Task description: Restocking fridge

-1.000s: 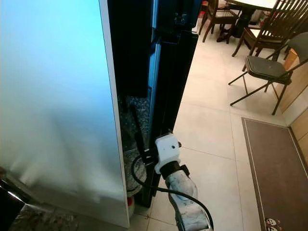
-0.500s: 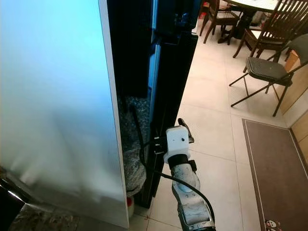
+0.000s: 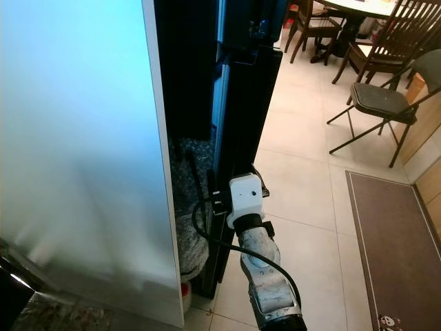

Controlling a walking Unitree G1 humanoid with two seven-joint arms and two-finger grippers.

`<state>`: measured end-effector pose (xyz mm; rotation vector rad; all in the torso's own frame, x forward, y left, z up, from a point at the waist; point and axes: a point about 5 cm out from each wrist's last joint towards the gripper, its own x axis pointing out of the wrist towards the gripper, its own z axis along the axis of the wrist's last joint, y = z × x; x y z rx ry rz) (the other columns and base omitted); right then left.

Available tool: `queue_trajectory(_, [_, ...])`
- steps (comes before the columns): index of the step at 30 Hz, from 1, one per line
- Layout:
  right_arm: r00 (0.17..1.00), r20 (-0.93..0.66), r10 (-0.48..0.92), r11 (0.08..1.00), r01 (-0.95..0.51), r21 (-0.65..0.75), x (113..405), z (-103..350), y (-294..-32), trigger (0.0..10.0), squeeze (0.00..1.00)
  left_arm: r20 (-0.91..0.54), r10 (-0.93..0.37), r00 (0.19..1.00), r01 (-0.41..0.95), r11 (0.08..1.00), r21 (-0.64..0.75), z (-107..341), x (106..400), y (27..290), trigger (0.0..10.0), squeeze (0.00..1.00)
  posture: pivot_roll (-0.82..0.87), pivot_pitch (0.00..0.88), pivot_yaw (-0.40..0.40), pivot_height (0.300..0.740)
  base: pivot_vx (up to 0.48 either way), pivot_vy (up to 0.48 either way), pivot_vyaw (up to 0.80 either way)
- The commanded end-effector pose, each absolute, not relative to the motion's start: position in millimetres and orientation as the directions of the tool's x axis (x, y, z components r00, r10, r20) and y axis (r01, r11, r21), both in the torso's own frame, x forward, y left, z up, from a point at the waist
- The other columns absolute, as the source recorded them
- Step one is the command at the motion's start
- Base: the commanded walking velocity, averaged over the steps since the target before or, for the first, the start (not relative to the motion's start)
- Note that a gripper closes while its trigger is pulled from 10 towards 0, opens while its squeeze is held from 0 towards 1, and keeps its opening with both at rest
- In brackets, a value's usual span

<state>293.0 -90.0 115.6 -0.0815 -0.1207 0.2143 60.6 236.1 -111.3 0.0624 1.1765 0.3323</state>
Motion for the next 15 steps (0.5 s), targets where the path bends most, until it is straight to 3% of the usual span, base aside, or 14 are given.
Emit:
queue_trajectory(1, [0.970,0.110,0.218,0.974,-0.209,-0.089,295.0,115.0,-90.8,10.0,0.00,-0.901,0.286,0.325,-0.224,0.949,0.221,-112.6,55.2,234.4,10.0,0.00,0.07,0.000,-0.088,0.740,0.000,0.000,0.00])
queue_trajectory(15, [0.962,0.142,0.233,0.966,-0.213,-0.148,298.2,118.7,-85.3,10.0,0.00,-0.902,0.287,0.323,-0.226,0.949,0.221,-112.7,53.5,234.6,10.0,0.00,0.08,0.000,-0.091,0.740,0.000,0.000,0.00])
